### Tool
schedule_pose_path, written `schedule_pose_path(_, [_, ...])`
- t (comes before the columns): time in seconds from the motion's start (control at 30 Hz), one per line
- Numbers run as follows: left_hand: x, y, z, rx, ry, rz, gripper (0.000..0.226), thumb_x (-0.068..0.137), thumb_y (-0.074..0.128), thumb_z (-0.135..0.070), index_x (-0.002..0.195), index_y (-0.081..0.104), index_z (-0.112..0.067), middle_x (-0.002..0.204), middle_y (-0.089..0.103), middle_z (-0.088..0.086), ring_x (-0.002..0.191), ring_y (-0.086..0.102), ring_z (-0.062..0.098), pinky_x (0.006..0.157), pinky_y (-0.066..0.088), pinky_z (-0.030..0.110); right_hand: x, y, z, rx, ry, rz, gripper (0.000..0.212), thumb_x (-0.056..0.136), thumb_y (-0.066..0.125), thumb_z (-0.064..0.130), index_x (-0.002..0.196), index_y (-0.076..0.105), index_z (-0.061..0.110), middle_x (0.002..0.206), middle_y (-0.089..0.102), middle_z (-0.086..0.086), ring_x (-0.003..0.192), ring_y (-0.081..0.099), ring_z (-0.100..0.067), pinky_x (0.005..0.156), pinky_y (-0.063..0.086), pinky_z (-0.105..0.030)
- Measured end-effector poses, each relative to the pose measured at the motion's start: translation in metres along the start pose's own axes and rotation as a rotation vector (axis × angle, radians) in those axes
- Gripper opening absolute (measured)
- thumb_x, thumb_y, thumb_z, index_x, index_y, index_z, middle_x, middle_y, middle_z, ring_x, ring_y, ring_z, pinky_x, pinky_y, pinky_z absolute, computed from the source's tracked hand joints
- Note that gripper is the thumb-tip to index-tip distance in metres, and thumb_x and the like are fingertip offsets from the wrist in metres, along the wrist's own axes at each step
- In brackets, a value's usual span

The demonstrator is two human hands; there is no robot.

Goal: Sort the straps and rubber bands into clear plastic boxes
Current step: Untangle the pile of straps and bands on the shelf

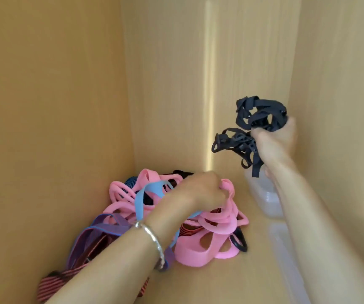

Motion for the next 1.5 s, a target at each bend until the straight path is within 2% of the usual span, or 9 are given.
schedule_pose_path(0.07, [0.011,0.033,-0.013,0.281,0.045,0.256,0.025,0.096,0.041,-0.029,0.093,0.057,-0.010,0.095,0.051,0.009,0.102,0.055,0.034,0.066,0.038,0.031,0.001,-0.002,0.001,-0.007,-0.006,-0.003,0.049,0.078,0.064,0.009,0.121,0.044,0.022,0.096,0.055,0.013,0.079,0.058,-0.006,0.076,0.052,-0.032])
schedule_pose_path(0.27, [0.038,0.094,-0.035,0.636,-0.057,0.276,0.057,0.089,0.047,-0.027,0.143,0.034,-0.020,0.151,0.016,0.015,0.140,0.005,0.043,0.102,0.017,0.071,-0.003,0.005,-0.003,-0.119,-0.003,0.133,0.063,0.078,0.063,0.014,0.130,0.031,0.026,0.127,0.046,-0.003,0.090,0.058,-0.016,0.077,0.051,-0.034])
schedule_pose_path(0.43, [0.057,0.085,-0.001,0.814,-0.213,0.096,0.042,0.095,0.045,-0.025,0.137,0.046,-0.018,0.145,0.023,0.015,0.129,0.023,0.041,0.089,0.042,0.058,-0.010,0.007,-0.006,-0.247,0.017,0.214,0.063,0.078,0.063,0.016,0.131,0.031,0.025,0.128,0.045,-0.004,0.096,0.058,-0.026,0.085,0.052,-0.042])
schedule_pose_path(0.6, [0.062,0.056,0.050,0.915,-0.246,-0.013,0.047,0.098,0.045,-0.023,0.145,0.038,-0.018,0.151,0.015,0.008,0.135,0.020,0.034,0.100,0.038,0.058,-0.013,0.005,-0.013,-0.406,-0.012,0.283,0.057,0.086,0.056,0.013,0.134,0.029,0.027,0.122,0.034,-0.002,0.076,0.052,-0.017,0.078,0.051,-0.040])
schedule_pose_path(0.73, [0.047,0.009,0.112,0.679,-0.370,-0.033,0.047,0.097,0.047,-0.024,0.143,0.040,-0.029,0.150,0.024,0.006,0.134,0.028,0.030,0.104,0.032,0.048,-0.025,0.015,-0.029,-0.639,-0.110,0.321,0.058,0.089,0.050,0.005,0.138,0.031,0.028,0.138,0.025,-0.010,0.091,0.057,-0.035,0.077,0.050,-0.039])
schedule_pose_path(0.97, [0.029,-0.036,0.174,0.358,-0.337,-0.259,0.036,0.099,0.037,-0.019,0.130,0.053,-0.012,0.133,0.052,0.016,0.112,0.054,0.032,0.089,0.045,0.034,-0.066,0.042,-0.075,-1.408,-0.021,0.738,0.064,0.092,0.049,0.015,0.150,0.020,0.020,0.159,-0.004,-0.019,0.145,-0.009,-0.043,0.117,0.008,-0.056])
schedule_pose_path(1.17, [0.021,-0.031,0.189,0.205,-0.401,-0.368,0.036,0.094,0.040,-0.015,0.126,0.055,-0.010,0.123,0.059,0.019,0.102,0.058,0.034,0.085,0.048,0.037,-0.081,0.055,-0.049,-1.371,-0.353,0.686,0.022,0.092,0.050,0.012,0.113,0.058,0.013,0.120,0.045,-0.011,0.113,0.043,-0.031,0.086,0.038,-0.034])
schedule_pose_path(1.27, [0.022,-0.029,0.189,0.169,-0.389,-0.401,0.040,0.093,0.033,-0.019,0.125,0.056,-0.017,0.119,0.062,0.015,0.095,0.059,0.032,0.082,0.051,0.038,-0.086,0.060,-0.049,-1.259,-0.165,0.894,0.011,0.091,0.044,0.007,0.091,0.054,0.012,0.093,0.052,-0.008,0.084,0.052,-0.027,0.059,0.038,-0.029])
schedule_pose_path(1.5, [0.010,-0.023,0.187,-0.015,-0.311,-0.534,0.042,0.095,0.030,-0.025,0.130,0.049,-0.036,0.124,0.062,-0.002,0.099,0.061,0.025,0.086,0.050,0.035,-0.070,0.049,-0.066,-1.324,-0.029,0.957,0.019,0.095,0.040,0.012,0.102,0.057,0.011,0.103,0.060,-0.007,0.080,0.054,-0.021,0.064,0.043,-0.027])
Point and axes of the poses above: each hand's wrist, its own x-axis towards the middle knuckle, its own y-axis out of the palm, z = x × y, the point moved 2 cm from there along x, towards the middle knuckle
